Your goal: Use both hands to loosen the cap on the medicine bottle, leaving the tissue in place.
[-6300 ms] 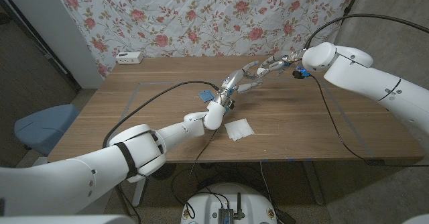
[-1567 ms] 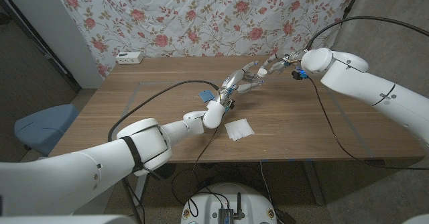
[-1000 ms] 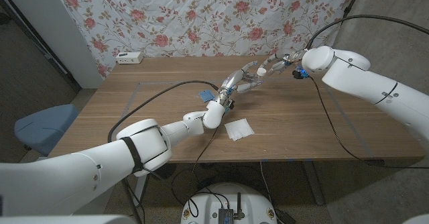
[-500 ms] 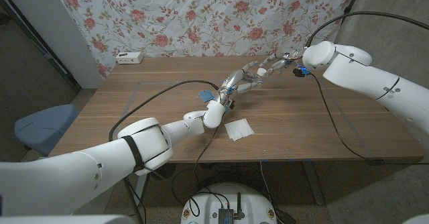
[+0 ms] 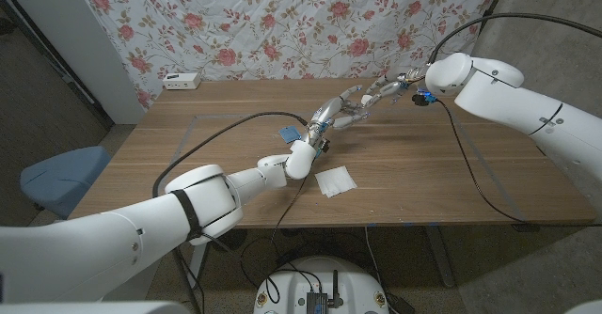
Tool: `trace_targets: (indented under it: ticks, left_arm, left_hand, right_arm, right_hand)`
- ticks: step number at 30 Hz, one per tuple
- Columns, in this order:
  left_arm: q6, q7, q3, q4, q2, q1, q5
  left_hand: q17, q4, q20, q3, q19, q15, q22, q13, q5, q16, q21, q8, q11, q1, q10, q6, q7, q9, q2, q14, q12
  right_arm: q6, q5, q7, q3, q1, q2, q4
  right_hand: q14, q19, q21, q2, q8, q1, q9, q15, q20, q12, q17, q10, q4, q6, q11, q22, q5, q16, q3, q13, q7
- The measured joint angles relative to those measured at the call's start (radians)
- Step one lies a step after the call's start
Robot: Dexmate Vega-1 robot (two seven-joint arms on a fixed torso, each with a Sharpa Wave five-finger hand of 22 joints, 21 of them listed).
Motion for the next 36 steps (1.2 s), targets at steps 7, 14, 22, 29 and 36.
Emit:
trace_targets:
  ticks: [7,14,22,29,36]
  left_arm:
    - [0.008,0.005,-0.005,-0.02,0.008,0.008,0.007]
    - [0.014,0.008,-0.012,-0.033,0.014,0.015,0.015]
    - [0.015,0.008,-0.017,-0.037,0.015,0.017,0.021]
    - [0.015,0.008,-0.019,-0.035,0.013,0.017,0.023]
    - [0.015,0.006,-0.019,-0.03,0.011,0.014,0.023]
  left_hand:
    - [0.0,0.001,-0.003,0.001,-0.003,0.001,0.0,0.0,0.0,0.0,-0.008,0.0,0.0,0.0,0.0,0.0,0.0,0.0,0.0,0.001,0.0]
    - [0.0,0.001,-0.003,0.001,-0.003,0.001,0.0,0.0,-0.004,0.0,-0.008,0.0,0.0,0.0,0.0,0.004,-0.004,0.0,0.0,0.001,0.004]
    - [0.0,-0.001,-0.009,0.008,0.002,0.001,0.0,0.0,-0.006,0.0,-0.008,0.0,0.0,0.0,0.0,0.004,-0.004,0.0,0.0,0.001,0.004]
    - [0.0,-0.001,-0.009,0.008,0.002,0.001,0.0,0.0,-0.002,0.0,-0.015,0.0,0.0,0.0,0.0,0.004,-0.004,0.0,0.0,0.001,0.004]
    - [0.0,-0.001,-0.009,0.008,0.002,0.001,0.0,0.0,-0.002,0.0,-0.015,0.0,0.0,0.0,0.0,0.009,-0.009,0.0,0.0,0.001,0.003]
  right_arm:
    - [0.047,-0.022,-0.013,0.006,-0.02,-0.006,0.006]
    - [0.077,-0.042,-0.019,0.017,-0.039,-0.01,0.009]
    - [0.088,-0.063,-0.023,0.03,-0.057,-0.011,0.009]
    - [0.091,-0.08,-0.022,0.036,-0.065,-0.009,0.009]
    - [0.091,-0.092,-0.023,0.039,-0.073,-0.001,0.01]
  right_hand:
    - [0.014,0.008,0.004,0.004,0.007,-0.04,0.005,0.014,-0.001,0.008,0.0,0.021,0.009,0.013,0.021,0.0,0.0,0.005,-0.009,0.005,0.019]
    - [0.018,0.008,0.004,-0.005,0.015,-0.055,0.005,0.029,-0.001,0.015,0.0,0.027,0.013,0.019,0.026,0.0,0.0,0.005,-0.013,0.005,0.035]
    - [0.027,0.015,0.004,-0.012,0.03,-0.063,0.012,0.03,-0.004,0.015,-0.005,0.04,0.004,0.05,0.031,0.0,0.005,0.005,-0.018,0.009,0.039]
    - [0.027,0.021,0.004,-0.02,0.058,-0.055,0.019,0.03,-0.002,0.015,-0.005,0.04,-0.011,0.097,0.031,0.0,0.008,0.005,-0.012,0.01,0.025]
    - [0.045,0.031,0.004,-0.026,0.079,-0.045,0.029,0.023,-0.002,0.015,-0.009,0.065,-0.028,0.144,0.028,0.0,0.015,0.005,0.006,0.012,0.008]
